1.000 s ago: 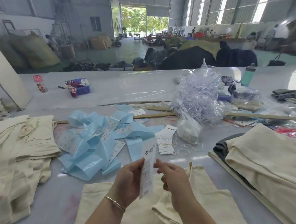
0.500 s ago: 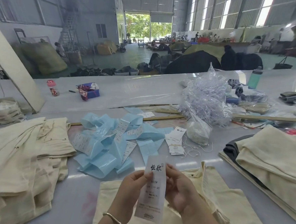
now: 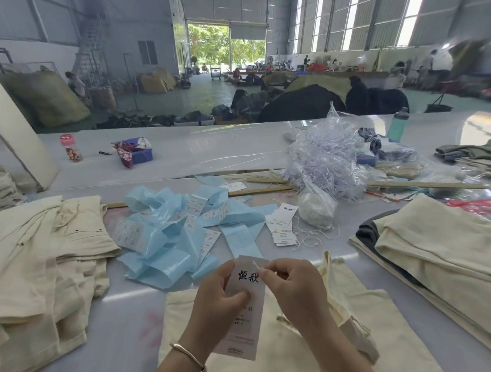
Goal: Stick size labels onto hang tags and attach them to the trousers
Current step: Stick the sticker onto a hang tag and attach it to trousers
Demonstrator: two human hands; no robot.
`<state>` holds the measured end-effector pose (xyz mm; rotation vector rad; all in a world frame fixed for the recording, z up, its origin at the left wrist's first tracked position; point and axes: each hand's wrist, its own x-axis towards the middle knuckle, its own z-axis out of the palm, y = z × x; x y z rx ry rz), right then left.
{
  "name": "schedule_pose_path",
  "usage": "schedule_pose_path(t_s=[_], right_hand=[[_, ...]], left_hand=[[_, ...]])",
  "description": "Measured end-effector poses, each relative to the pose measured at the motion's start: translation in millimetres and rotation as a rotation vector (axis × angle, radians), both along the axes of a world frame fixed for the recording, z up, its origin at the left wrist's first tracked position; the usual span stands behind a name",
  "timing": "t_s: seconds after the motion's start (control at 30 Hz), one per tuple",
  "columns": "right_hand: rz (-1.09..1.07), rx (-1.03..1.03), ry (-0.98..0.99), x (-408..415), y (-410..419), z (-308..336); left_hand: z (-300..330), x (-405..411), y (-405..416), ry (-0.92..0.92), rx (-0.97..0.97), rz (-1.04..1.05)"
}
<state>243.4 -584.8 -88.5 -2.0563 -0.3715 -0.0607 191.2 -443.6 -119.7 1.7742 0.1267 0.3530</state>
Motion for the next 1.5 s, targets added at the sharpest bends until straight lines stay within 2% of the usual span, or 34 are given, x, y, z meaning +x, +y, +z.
schedule_pose_path(t_s=[0.2,0.53,0.7,0.87,1.03,1.23,1.33,1.5], right_hand=[[-0.052,-0.033,0.039,-8.8,-3.0,4.7],[-0.131,0.142,0.019,-11.5,-10.9,-1.4],[-0.182,0.029,-0.031,-17.0,-8.0,-2.4],[-0.159,0.065,-0.028,-16.9,-4.2,1.4],[-0.111,0.102,-0.004,-17.0,0.6,-3.6],[-0.08,0.159,0.093,-16.3,-1.2,-13.5],[-0.063,0.29,0.166,-16.1,-5.3,-15.4],[0.031,0.349,0.243,-17.0,-15.4,-15.1]], left_hand=[[4.0,-4.0,-2.1,-0.037,0.074,-0.05],[5.6,-7.1,-9.0,-0.049,0.105,-0.123],[7.4,-7.9,-9.1,-0.05,0.079,-0.152],[14.1,-7.3,-9.1,-0.132,-0.039,-0.177],[14.8,-6.4,-3.0,-0.095,-0.183,-0.116],[7.7,-1.3,0.9,-0.098,-0.384,-0.196],[5.0,1.7,-6.5,-0.08,-0.302,-0.167],[-1.9,8.1,-11.9,-0.084,-0.198,-0.182]])
